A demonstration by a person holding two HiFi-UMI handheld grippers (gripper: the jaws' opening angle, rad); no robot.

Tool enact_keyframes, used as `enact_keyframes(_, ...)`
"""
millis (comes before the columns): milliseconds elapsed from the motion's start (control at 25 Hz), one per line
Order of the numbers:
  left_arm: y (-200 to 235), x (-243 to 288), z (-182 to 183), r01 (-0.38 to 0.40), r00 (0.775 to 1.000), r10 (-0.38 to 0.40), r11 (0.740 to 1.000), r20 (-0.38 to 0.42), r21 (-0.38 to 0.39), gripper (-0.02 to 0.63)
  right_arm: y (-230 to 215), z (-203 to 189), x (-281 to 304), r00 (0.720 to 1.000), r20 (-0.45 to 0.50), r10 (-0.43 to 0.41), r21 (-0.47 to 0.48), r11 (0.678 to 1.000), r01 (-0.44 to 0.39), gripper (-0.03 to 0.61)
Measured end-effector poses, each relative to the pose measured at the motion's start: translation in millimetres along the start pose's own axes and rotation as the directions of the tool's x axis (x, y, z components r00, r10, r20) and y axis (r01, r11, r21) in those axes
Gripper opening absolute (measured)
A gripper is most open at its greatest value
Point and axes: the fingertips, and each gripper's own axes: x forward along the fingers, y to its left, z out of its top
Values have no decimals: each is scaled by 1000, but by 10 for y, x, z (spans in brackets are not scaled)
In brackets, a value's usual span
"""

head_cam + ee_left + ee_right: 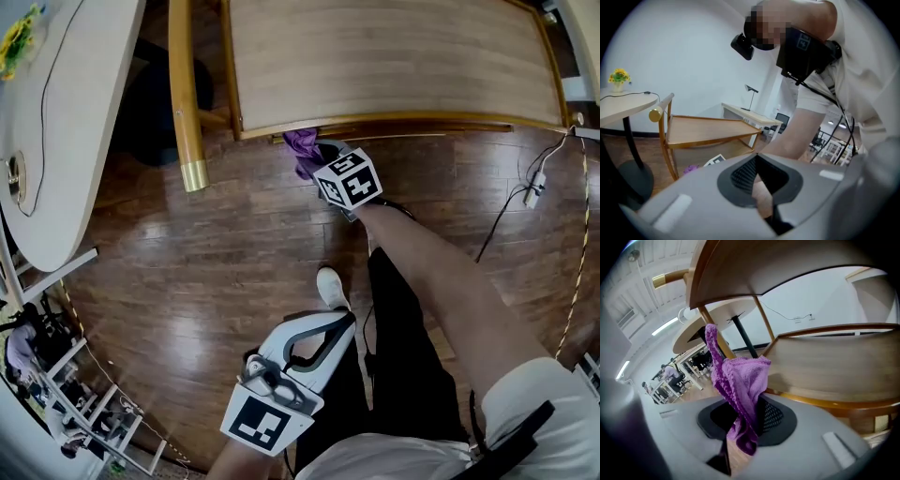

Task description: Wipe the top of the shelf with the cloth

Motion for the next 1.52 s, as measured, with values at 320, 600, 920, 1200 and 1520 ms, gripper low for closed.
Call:
enact_keyframes(320, -193, 410, 128, 124, 992, -123, 992, -33, 40, 18, -1186, -272, -1043, 977, 9, -212, 70, 975, 211, 100)
enact_keyframes(600, -321, 741, 259, 210, 975, -204, 975, -86, 72, 18, -2142, -546, -2039, 923, 15, -384, 116, 918, 380, 100)
enact_keyframes(920, -486, 1163, 318, 287, 954, -277, 955, -112, 80, 18, -3268, -984, -3301, 805, -38, -592, 156, 792, 590, 100)
enact_keyframes(1200, -506, 1332, 321, 298, 950, -286, 951, -123, 88, 18, -3808, -1186, -3934, 699, -86, -710, 195, 676, 710, 100)
enact_keyframes(1520, -406, 1063, 365, 227, 973, -220, 969, -75, 97, 18, -2672, -888, -3155, 837, 42, -546, 138, 832, 537, 100)
